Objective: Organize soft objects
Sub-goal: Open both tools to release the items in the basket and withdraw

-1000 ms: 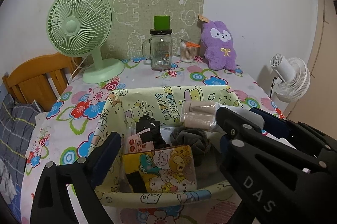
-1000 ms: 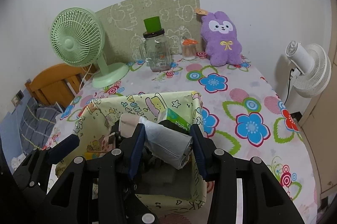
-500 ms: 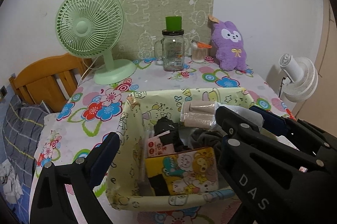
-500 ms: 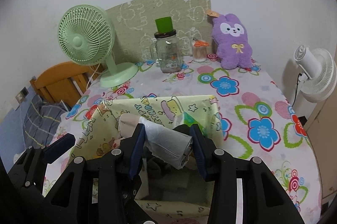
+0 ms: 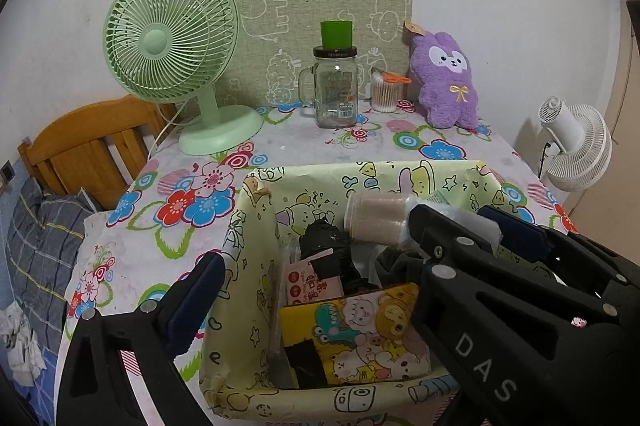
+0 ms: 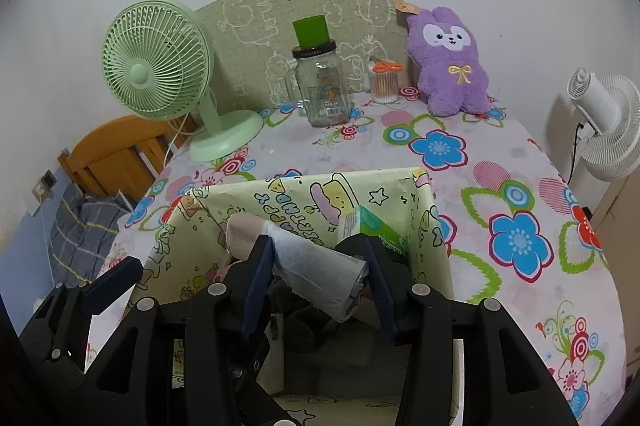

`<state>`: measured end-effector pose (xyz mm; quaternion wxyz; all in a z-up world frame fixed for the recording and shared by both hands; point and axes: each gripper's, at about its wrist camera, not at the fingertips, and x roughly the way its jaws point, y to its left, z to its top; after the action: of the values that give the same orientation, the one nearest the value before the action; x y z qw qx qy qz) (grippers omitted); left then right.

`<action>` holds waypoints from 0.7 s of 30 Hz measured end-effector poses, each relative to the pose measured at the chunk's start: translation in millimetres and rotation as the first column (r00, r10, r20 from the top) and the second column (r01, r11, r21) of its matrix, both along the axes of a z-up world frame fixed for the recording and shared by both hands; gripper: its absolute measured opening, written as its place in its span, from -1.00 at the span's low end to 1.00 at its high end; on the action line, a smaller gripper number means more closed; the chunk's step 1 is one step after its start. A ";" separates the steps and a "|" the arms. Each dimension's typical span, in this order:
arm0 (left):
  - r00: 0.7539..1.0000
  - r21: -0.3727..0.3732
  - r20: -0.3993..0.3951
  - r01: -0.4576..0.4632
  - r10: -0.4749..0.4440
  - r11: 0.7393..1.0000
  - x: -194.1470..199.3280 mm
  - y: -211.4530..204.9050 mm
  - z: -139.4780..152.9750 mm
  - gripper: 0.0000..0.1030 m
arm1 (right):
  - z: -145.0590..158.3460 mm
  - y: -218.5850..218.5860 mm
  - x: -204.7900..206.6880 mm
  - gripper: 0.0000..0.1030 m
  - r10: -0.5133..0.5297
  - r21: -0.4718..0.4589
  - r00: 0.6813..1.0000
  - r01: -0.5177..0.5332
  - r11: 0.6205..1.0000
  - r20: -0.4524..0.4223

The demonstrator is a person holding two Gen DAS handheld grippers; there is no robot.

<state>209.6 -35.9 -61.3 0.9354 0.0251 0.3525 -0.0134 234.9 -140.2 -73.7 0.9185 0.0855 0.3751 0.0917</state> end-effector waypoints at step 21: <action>0.999 -0.017 0.033 0.028 -0.027 0.999 -22.4 -5.1 15.4 0.97 | 18.5 -8.7 -26.9 0.47 -0.018 0.006 1.000 0.018 1.000 0.026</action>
<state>187.2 -41.0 -46.0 0.9410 0.0219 0.3364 -0.0290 208.0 -148.8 -55.1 0.9237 0.0905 0.3621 0.0858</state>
